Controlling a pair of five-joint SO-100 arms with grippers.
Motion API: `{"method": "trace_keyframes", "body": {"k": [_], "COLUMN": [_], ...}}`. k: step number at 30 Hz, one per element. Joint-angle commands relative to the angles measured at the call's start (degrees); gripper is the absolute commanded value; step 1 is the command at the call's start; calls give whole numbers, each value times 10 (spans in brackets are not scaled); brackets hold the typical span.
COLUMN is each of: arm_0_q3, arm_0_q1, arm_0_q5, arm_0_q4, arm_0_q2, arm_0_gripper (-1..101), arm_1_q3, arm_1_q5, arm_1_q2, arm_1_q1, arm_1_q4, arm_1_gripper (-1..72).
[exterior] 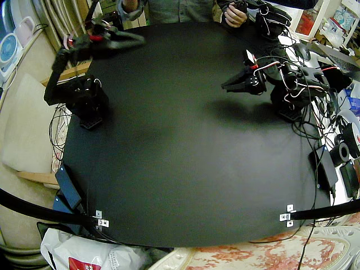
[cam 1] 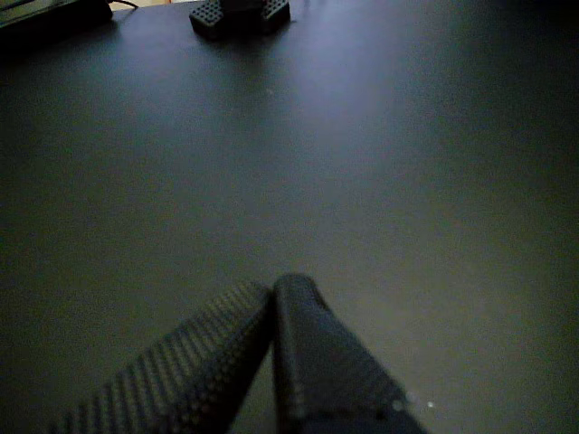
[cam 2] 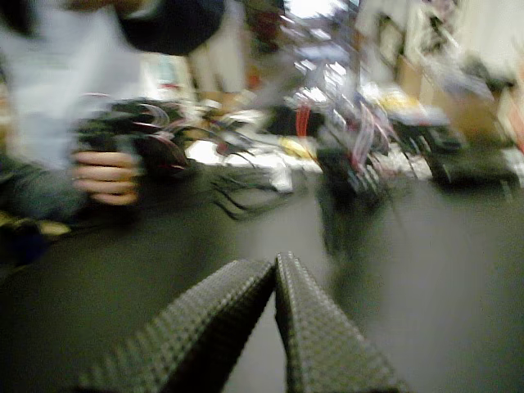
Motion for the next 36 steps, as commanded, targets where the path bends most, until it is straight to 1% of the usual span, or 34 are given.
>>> {"method": "trace_keyframes", "body": {"k": [1, 2, 3, 4, 6, 7, 8, 9, 12, 13, 14, 15, 16, 17, 19, 20, 22, 23, 24, 25, 26, 27, 28, 29, 30, 31, 33, 34, 36], "arm_0_q3": [7, 7, 7, 7, 7, 7, 7, 7, 7, 7, 7, 7, 7, 7, 7, 7, 7, 7, 7, 7, 7, 7, 7, 7, 7, 7, 7, 7, 7], "arm_0_q1": [-3, -2, -2, -3, -5, -5, -5, -5, -5, -10, -11, -11, -13, -13, -13, -12, -12, -11, -11, -11, -9, -8, -9, -11, -11, -11, -10, -10, -10], "arm_0_q5": [-9, -10, -11, -11, -11, -10, -10, -11, -11, -11, -11, -11, -11, -10, -11, -11, -11, -11, -11, -11, -11, -11, -11, -9, -9, -9, -11, -11, -11], "arm_0_q4": [-2, 1, 2, 2, -1, -2, -2, 1, 4, 1, -2, -3, -1, -1, 3, 5, 3, 3, 3, 4, 4, 4, 4, 2, 2, 3, 5, 5, 4], "arm_0_q2": [11, 11, 11, 11, 11, 11, 11, 11, 11, 11, 11, 11, 11, 11, 11, 11, 11, 11, 11, 11, 11, 11, 11, 11, 11, 11, 11, 11, 11], "arm_0_gripper": [0, 0, 0, 0, 0, 0, 0, 0, 0, 0, 0, 0, 0, 0, 0, 0, 0, 0, 0, 0, 0, 0, 0, 0, 0, 0, 0, 0, 0], "arm_1_q3": [-49, 25, 59, 72, -31, -101, -121, -95, 52, 21, -66, -121, -142, -83, 62, 103, -55, -127, -158, -159, -33, 77, 116, 18, -89, -86, 111, 120, 2], "arm_1_q5": [-18, 14, 29, 36, 3, -24, -40, -37, 15, 13, -3, -17, -49, -34, 37, 56, -1, -34, -56, -63, -43, 21, 47, 9, -35, -54, 16, 30, 2], "arm_1_q2": [18, 17, 13, 6, 4, 1, 4, 20, 71, 57, 23, 4, 7, 19, 25, 9, -11, -19, -10, 8, 76, 102, 105, 86, 53, 54, 106, 107, 73], "arm_1_q1": [4, 30, 42, 52, 47, 28, 7, 9, 59, 70, 65, 45, -4, 8, 71, 91, 78, 45, 17, 0, -9, 46, 68, 56, 20, -6, 38, 58, 54], "arm_1_q4": [0, -37, -54, -54, 6, 37, 43, 42, -18, -6, 30, 40, 18, -5, -60, -77, 5, 33, 41, 41, -15, -60, -73, -28, 17, 32, -68, -75, -16], "arm_1_gripper": [-3, -3, -3, -3, -3, -3, -3, -3, -3, -3, -3, -3, -3, -3, -3, -3, -3, -3, -3, -3, -3, -3, -3, -3, -3, -3, -3, -3, -3]}}
